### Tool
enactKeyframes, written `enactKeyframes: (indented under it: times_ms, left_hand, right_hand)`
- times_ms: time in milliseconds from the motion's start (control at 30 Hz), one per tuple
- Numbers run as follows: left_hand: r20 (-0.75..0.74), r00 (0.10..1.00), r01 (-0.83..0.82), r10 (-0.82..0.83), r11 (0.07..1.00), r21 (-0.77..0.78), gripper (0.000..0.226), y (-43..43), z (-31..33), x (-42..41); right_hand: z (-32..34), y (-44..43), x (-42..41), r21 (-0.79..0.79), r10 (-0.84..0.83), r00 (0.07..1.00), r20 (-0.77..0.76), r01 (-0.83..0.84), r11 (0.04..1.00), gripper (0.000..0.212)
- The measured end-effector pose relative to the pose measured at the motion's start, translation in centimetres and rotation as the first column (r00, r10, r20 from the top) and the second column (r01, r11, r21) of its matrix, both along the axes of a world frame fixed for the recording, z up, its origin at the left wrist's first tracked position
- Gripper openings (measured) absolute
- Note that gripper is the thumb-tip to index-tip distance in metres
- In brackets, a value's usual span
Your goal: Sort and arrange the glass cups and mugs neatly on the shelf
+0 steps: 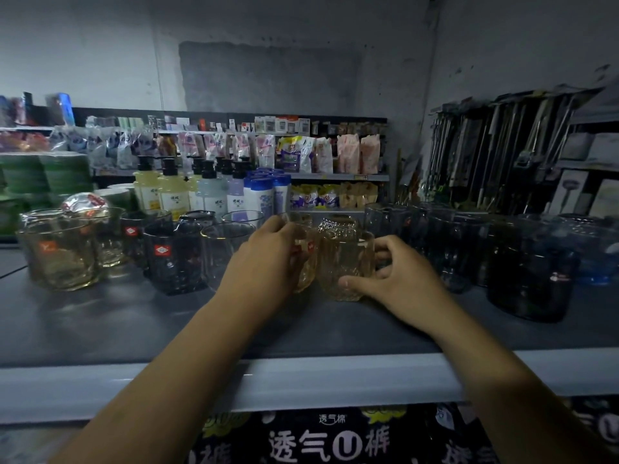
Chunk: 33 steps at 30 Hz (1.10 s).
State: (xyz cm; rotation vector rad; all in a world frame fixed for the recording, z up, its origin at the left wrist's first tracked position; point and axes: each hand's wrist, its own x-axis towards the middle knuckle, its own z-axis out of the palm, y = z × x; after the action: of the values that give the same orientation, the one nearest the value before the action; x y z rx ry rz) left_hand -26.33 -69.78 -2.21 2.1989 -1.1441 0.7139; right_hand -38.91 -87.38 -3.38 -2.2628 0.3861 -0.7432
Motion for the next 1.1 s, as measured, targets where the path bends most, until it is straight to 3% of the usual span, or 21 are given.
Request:
enactKeyframes:
  times_ms: [400, 667, 800, 900, 967, 1100]
  left_hand:
    - [-0.031, 0.999, 0.023, -0.025, 0.997, -0.070, 0.032, 0.0, -0.1, -0.6]
    - [-0.028, 0.999, 0.040, -0.043, 0.994, -0.098, 0.037, 1.6, 0.1, -2.1]
    - [-0.047, 0.996, 0.062, -0.074, 0.973, -0.221, 0.021, 3.6, -0.2, -4.3]
    - [-0.097, 0.990, 0.072, -0.104, 0.954, -0.292, 0.020, 6.0, -1.0, -6.2]
    - [-0.123, 0.986, 0.068, -0.114, 0.942, -0.329, 0.023, 8.4, -1.5, -7.7]
    - [-0.165, 0.979, 0.049, -0.120, 0.923, -0.381, 0.027, 15.1, -2.7, -10.0]
  right_hand:
    - [-0.2, 0.2, 0.1, -0.053, -0.043, 0.999, 0.004, 0.043, 0.998, 0.062]
    - [0.1, 0.2, 0.0, -0.104, -0.008, 0.997, -0.081, -0.001, 0.995, 0.063]
    - [0.6, 0.8, -1.1, -0.235, -0.064, 0.994, -0.084, 0.042, 0.971, 0.051]
    - [0.8, 3.0, -3.4, -0.419, -0.104, 0.994, 0.026, 0.105, 0.902, 0.045]
    - [0.7, 6.1, -5.0, -0.455, -0.018, 0.996, 0.085, 0.055, 0.889, 0.041]
    - [-0.5, 14.2, -6.4, -0.415, 0.165, 0.985, 0.056, -0.127, 0.901, 0.042]
